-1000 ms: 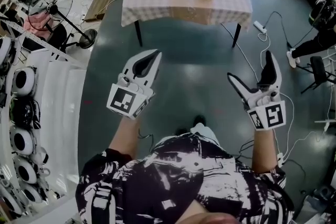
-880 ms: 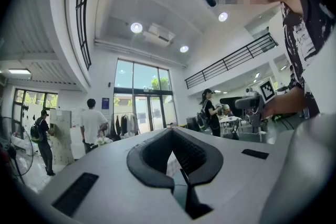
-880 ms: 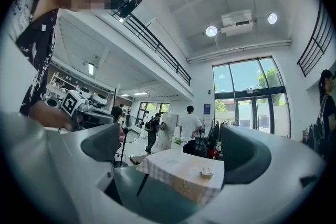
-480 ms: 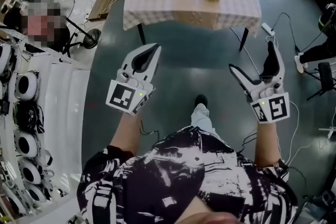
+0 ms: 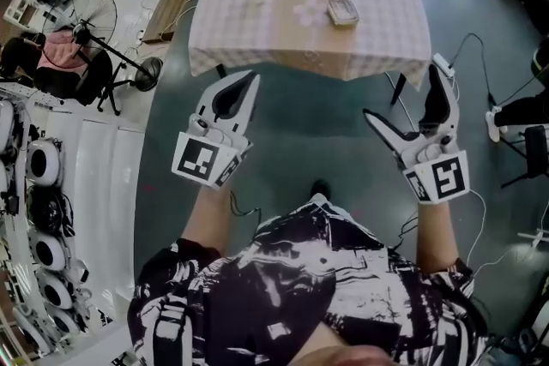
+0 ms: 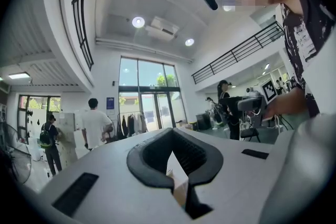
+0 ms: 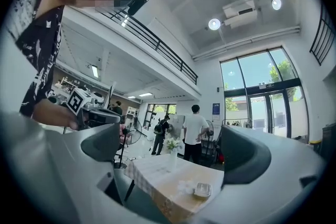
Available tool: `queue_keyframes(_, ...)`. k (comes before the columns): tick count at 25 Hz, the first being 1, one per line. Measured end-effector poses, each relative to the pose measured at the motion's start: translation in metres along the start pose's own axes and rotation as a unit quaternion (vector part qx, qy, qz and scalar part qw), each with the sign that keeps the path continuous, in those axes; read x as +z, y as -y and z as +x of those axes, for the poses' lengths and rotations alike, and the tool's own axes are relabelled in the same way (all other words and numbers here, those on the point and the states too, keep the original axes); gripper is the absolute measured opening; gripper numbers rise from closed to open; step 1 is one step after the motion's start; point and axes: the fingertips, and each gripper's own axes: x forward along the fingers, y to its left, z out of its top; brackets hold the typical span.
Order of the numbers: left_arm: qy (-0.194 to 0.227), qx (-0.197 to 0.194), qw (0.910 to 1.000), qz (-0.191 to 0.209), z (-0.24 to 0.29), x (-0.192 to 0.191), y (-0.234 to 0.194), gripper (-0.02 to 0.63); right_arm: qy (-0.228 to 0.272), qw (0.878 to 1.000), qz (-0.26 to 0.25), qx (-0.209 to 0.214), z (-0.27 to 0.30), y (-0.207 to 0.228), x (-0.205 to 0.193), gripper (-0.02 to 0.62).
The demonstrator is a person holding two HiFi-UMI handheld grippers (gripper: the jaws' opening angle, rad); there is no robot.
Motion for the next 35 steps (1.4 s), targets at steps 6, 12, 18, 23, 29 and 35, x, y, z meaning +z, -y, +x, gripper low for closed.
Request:
queue_keyframes(6, -0.004, 0.004, 1.0000, -0.004, 0.075, -0.002, -0.018, 0.000, 0.010, 1.000, 0.002, 0.016, 0.047, 0.066, -0.009, 0.574)
queue_keyframes(12, -0.010, 0.004, 0.9999, -0.005, 0.119, -0.005, -0.045, 0.000, 0.012, 1.000, 0.010, 0.021, 0.086, 0.098, -0.017, 0.574)
queue_keyframes(18, -0.006, -0.006, 0.9999, -0.011, 0.169, -0.026, -0.078, 0.000, 0.002, 1.000, 0.006, 0.012, 0.128, 0.132, -0.045, 0.575)
queue_keyframes(23, -0.004, -0.019, 0.9995, -0.026, 0.217, -0.055, -0.123, 0.000, -0.014, 1.000, 0.003, 0.003, 0.182, 0.160, -0.074, 0.575)
queue_keyframes(29, -0.007, -0.039, 0.9988, -0.028, 0.282, -0.080, -0.202, 0.000, -0.025, 1.000, -0.003, 0.000, 0.282, 0.196, -0.095, 0.574)
queue_keyframes(35, -0.010, -0.071, 0.9969, -0.033, 0.346, -0.102, -0.271, 0.000, -0.034, 0.999, -0.003, -0.029, 0.374, 0.245, -0.123, 0.574)
